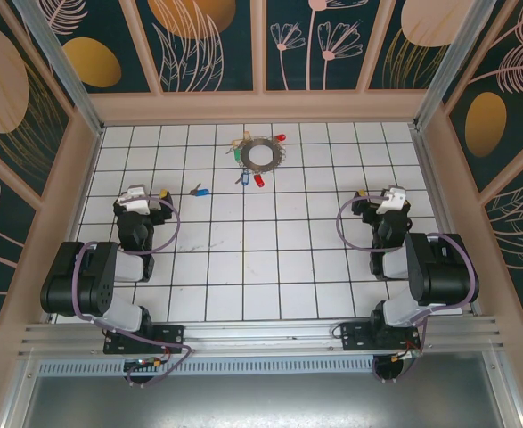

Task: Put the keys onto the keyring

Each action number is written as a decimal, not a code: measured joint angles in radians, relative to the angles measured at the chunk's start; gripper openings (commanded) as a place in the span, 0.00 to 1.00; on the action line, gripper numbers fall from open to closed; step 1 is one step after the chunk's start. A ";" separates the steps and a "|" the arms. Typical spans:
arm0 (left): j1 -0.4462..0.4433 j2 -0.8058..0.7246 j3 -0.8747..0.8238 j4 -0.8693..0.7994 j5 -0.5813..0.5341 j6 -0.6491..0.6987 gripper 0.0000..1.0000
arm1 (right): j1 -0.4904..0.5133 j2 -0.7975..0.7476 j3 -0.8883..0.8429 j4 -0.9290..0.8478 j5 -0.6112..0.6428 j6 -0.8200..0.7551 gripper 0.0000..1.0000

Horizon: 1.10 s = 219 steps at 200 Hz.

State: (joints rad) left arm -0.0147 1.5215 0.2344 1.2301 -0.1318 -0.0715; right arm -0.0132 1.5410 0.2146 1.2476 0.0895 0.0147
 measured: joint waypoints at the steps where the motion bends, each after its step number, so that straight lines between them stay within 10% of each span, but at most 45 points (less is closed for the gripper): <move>1: 0.000 0.000 0.000 0.000 0.000 0.000 0.99 | 0.000 0.000 0.000 0.000 0.000 0.000 0.99; 105: 0.000 -0.065 0.000 -0.056 -0.061 -0.019 0.99 | -0.014 -0.035 -0.001 -0.029 0.006 0.023 0.99; 175: 0.000 -0.451 0.267 -0.693 -0.150 -0.367 0.99 | -0.011 -0.434 0.213 -0.650 0.109 0.216 0.96; 219: 0.002 -0.247 0.515 -0.959 0.071 -0.503 0.99 | -0.003 -0.497 0.232 -0.930 0.039 0.280 0.88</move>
State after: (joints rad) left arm -0.0128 1.2747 0.7490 0.2707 -0.0605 -0.5743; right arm -0.0162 1.0443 0.4461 0.3176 0.1284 0.2943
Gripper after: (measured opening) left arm 0.988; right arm 0.883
